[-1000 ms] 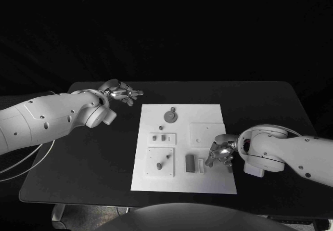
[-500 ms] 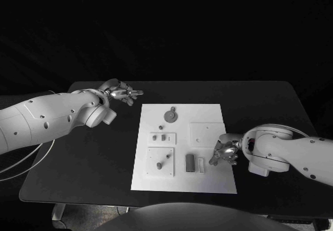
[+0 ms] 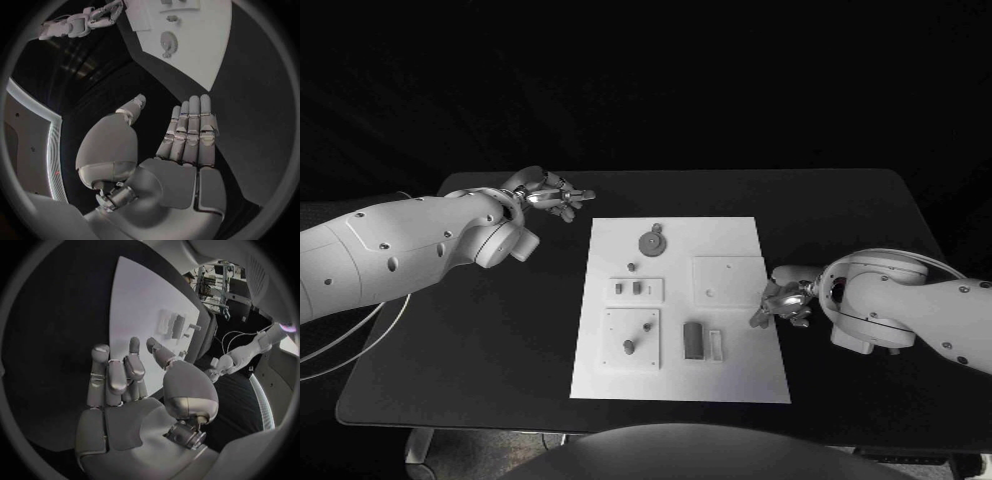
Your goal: Assemble the parts on the task board
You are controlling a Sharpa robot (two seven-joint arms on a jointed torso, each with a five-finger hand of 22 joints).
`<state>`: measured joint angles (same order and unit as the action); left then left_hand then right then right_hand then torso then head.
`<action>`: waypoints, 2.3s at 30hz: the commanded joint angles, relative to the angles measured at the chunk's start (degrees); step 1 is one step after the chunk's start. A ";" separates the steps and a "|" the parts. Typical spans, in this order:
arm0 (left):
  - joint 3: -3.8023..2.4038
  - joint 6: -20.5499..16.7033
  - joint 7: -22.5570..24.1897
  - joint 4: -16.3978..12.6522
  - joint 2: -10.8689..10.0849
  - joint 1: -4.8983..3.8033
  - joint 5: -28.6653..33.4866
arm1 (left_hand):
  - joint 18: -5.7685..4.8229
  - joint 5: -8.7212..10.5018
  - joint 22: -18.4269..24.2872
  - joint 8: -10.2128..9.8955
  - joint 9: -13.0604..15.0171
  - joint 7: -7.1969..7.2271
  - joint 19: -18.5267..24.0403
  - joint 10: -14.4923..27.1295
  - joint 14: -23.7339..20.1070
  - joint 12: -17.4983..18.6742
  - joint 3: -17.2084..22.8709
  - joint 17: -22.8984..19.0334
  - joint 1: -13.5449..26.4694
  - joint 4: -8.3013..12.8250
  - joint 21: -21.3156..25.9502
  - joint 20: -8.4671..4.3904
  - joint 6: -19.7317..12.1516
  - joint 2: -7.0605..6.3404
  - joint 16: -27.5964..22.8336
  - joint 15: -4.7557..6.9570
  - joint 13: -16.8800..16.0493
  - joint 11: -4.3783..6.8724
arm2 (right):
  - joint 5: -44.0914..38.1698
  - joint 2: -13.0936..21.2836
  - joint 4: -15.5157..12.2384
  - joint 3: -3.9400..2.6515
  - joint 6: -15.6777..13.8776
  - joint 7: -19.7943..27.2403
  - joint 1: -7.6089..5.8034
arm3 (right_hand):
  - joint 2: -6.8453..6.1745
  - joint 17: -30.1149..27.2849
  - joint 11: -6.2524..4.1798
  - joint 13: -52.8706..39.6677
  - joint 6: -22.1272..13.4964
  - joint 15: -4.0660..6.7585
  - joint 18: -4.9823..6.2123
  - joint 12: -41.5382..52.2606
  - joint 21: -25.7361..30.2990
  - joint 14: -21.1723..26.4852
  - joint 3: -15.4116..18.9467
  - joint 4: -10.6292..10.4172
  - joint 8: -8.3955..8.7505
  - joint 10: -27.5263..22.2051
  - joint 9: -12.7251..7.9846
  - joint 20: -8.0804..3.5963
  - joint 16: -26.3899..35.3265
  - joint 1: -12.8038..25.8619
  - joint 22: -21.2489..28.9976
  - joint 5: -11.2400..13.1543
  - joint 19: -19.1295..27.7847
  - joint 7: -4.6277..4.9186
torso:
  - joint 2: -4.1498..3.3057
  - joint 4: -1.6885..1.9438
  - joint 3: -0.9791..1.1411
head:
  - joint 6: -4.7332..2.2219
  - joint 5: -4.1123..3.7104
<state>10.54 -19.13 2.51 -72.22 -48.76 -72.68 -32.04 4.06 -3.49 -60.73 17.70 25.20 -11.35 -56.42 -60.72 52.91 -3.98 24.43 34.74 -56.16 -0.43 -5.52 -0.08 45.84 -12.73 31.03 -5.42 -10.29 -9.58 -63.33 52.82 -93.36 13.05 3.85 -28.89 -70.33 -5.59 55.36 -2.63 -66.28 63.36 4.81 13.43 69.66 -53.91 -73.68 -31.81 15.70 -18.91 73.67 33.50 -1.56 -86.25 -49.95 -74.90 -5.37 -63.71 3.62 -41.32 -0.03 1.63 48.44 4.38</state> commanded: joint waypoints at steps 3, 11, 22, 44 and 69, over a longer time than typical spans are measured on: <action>-0.03 0.18 0.28 -0.01 0.04 -0.05 -0.17 | 0.72 0.15 -0.10 0.15 0.04 0.06 -0.36 0.38 0.24 -0.10 0.07 0.08 -0.19 -0.45 0.19 -0.16 -0.47 -0.26 -0.38 0.02 0.09 -0.02 | -2.86 1.29 0.45 -1.17 -1.34 1.57 -1.43 | -2.70 -0.45 0.63 0.25 -1.58 0.42 1.57 -0.60 0.43 0.36 -1.55 -1.57 0.66 -0.62 -0.38 -0.12 0.44 0.65 -0.30 0.04 -0.61 0.56 | -0.01 -0.01 0.03 | -0.26 -0.43; -0.03 0.30 0.32 0.06 0.32 -0.05 -0.17 | 0.72 0.15 -0.11 0.17 0.05 0.06 -0.37 0.36 0.24 -0.11 0.05 0.11 -0.22 -0.55 0.21 -0.16 -0.47 -0.34 -0.40 0.02 0.10 -0.01 | -4.23 2.54 3.46 -1.52 -2.18 2.32 -4.56 | -7.30 -0.78 1.25 0.55 -3.45 0.76 1.57 -0.93 0.69 0.81 -4.15 -5.88 0.98 -1.46 -0.52 -0.17 0.58 0.27 -0.41 0.16 -0.81 1.26 | 0.03 -0.04 -0.05 | -0.83 -1.51; -0.03 0.14 0.49 0.17 0.52 -0.05 -0.15 | 0.73 0.16 -0.15 0.19 0.07 0.07 -0.40 0.34 0.25 -0.12 0.00 0.21 -0.30 -0.90 0.24 -0.17 -0.48 -0.58 -0.46 0.02 0.12 0.00 | -5.60 2.21 9.26 -1.59 -3.33 4.30 -4.81 | -9.13 -3.29 1.76 2.67 -4.96 0.91 1.57 -3.21 1.18 3.03 -4.36 -7.25 1.04 -4.50 -0.35 0.17 1.30 -0.58 -0.61 0.25 0.12 1.79 | 0.07 -0.09 0.00 | -2.02 -3.55; 0.02 1.00 5.40 0.80 2.33 0.90 4.29 | 0.70 0.21 -0.36 0.51 0.22 0.23 -0.31 -0.12 0.24 -0.28 -1.12 0.60 -1.76 -0.85 0.48 -0.14 -0.16 0.32 -0.77 -0.01 0.10 0.19 | -7.83 2.27 17.94 -1.01 -4.75 8.42 -2.91 | -9.33 -4.42 2.87 3.29 -7.87 0.46 1.57 -4.71 2.33 6.21 -3.33 -6.39 1.39 -7.73 -0.08 1.37 2.23 -2.10 -0.82 0.24 2.34 2.92 | 2.83 -1.67 0.49 | -4.50 -8.06; 2.18 1.51 5.98 0.61 3.61 2.47 6.26 | 0.65 0.20 -0.38 0.44 0.09 0.21 -0.21 -0.31 0.24 -0.19 -4.08 0.98 -3.35 -0.17 1.00 -0.05 -0.25 1.43 -1.54 -0.11 0.19 0.24 | -15.34 8.22 20.18 0.05 3.88 7.13 -0.71 | -10.89 -4.19 4.33 4.01 -13.24 -0.77 1.57 -5.97 4.08 9.74 -2.50 -8.25 3.17 -11.40 -0.69 3.14 3.07 -0.47 -0.95 0.21 5.25 4.46 | 6.41 -3.39 0.83 | -3.48 -11.37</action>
<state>12.73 -18.26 7.66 -71.55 -45.26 -70.21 -26.63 4.07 -3.49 -61.07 17.93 25.33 -11.35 -56.63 -60.72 52.91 -3.99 20.61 35.66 -59.19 -0.61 -4.91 -0.28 45.84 -11.38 29.85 -5.42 -10.17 -9.58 -75.66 60.63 -72.66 13.07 3.52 -21.62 -71.13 -16.21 51.12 1.74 -62.34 51.01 4.17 14.28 63.89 -50.12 -64.23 -34.27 7.68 -15.93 62.55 32.90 1.54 -83.38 -50.63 -74.95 -5.33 -58.74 7.52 -35.17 -3.22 2.46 44.79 -6.70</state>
